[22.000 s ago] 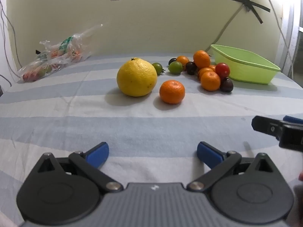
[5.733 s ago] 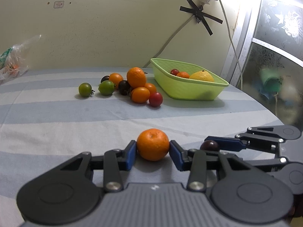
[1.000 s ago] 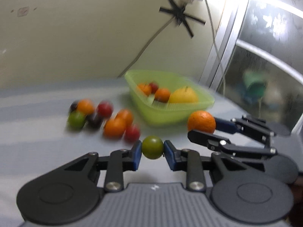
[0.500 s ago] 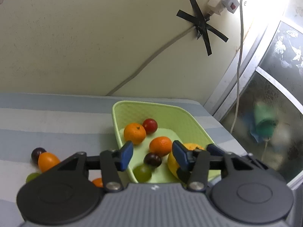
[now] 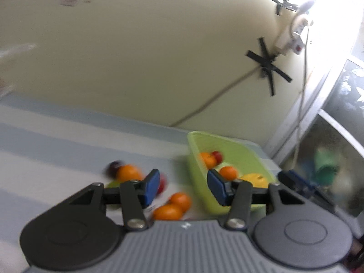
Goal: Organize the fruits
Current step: 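Carry the tangerine and green tomato over the basket and open both grippers, then reach the right gripper to a red tomato while the left reaches an orange tomato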
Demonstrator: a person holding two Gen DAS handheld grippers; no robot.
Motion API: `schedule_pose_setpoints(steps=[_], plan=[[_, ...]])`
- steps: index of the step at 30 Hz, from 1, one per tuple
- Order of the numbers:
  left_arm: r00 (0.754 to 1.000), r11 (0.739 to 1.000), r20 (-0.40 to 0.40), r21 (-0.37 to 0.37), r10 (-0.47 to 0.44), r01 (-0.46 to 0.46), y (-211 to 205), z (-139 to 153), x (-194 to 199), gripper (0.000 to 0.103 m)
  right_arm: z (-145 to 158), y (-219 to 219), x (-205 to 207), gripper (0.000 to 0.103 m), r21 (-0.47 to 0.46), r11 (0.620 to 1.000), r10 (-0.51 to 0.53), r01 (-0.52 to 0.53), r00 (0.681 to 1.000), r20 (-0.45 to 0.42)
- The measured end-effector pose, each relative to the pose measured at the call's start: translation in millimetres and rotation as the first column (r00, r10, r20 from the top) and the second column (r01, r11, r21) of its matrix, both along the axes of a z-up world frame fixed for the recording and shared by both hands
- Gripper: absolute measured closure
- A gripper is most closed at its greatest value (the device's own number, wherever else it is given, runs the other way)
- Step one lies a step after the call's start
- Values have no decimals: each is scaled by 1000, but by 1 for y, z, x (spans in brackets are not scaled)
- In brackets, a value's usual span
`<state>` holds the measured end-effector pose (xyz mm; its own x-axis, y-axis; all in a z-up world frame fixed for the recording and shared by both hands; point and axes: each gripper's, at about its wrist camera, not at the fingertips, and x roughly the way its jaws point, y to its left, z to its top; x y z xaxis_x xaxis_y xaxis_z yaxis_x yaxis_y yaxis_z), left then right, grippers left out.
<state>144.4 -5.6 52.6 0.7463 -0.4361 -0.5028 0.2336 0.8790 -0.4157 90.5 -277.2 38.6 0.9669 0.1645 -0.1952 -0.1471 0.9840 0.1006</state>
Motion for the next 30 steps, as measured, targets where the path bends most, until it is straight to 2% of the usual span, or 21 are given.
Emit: schedule_pose_setpoints(steps=[4, 7, 10, 13, 15, 17, 20, 22, 25, 26, 28, 29, 30], plan=[[999, 999, -30, 31, 36, -36, 20, -16, -19, 56, -1, 5, -7, 64, 14, 999, 29, -29, 1000, -4], [997, 999, -66, 21, 35, -34, 27, -25, -22, 56, -1, 16, -16, 65, 4, 994, 106, -106, 994, -12], [995, 1000, -97, -17, 3, -5, 27, -29, -19, 56, -6, 35, -22, 65, -1, 969, 245, -245, 967, -76], [992, 998, -124, -45, -38, 33, 20, -31, -9, 53, -13, 59, -20, 65, -70, 937, 328, -342, 932, -155], [989, 998, -140, -43, -50, 44, 12, -33, -1, 46, -18, 74, -16, 65, -125, 919, 346, -375, 916, -202], [986, 999, -163, -40, -42, 36, 6, -37, 8, 45, -21, 84, -9, 64, -152, 910, 345, -387, 907, -244], [981, 997, -190, -67, -45, 33, 2, -41, 18, 45, -22, 89, 4, 64, -138, 904, 353, -404, 890, -290], [981, 998, -188, -59, -37, 26, -3, -42, 22, 45, -23, 92, 12, 64, -120, 900, 369, -420, 878, -306], [985, 999, -171, -30, -25, 20, -8, -44, 21, 54, -26, 99, 20, 64, -125, 896, 368, -426, 870, -328], [986, 1000, -168, -17, -20, 17, -10, -44, 21, 66, -28, 101, 22, 65, -126, 895, 366, -428, 866, -341], [989, 1000, -150, 6, -16, 17, -12, -45, 18, 67, -30, 103, 26, 67, -116, 894, 368, -433, 857, -361], [989, 1000, -145, 7, -17, 18, -12, -45, 16, 67, -30, 103, 27, 75, -112, 895, 366, -431, 856, -365], [990, 1000, -139, 10, -16, 18, -12, -45, 14, 68, -30, 102, 27, 78, -112, 902, 354, -417, 862, -364]])
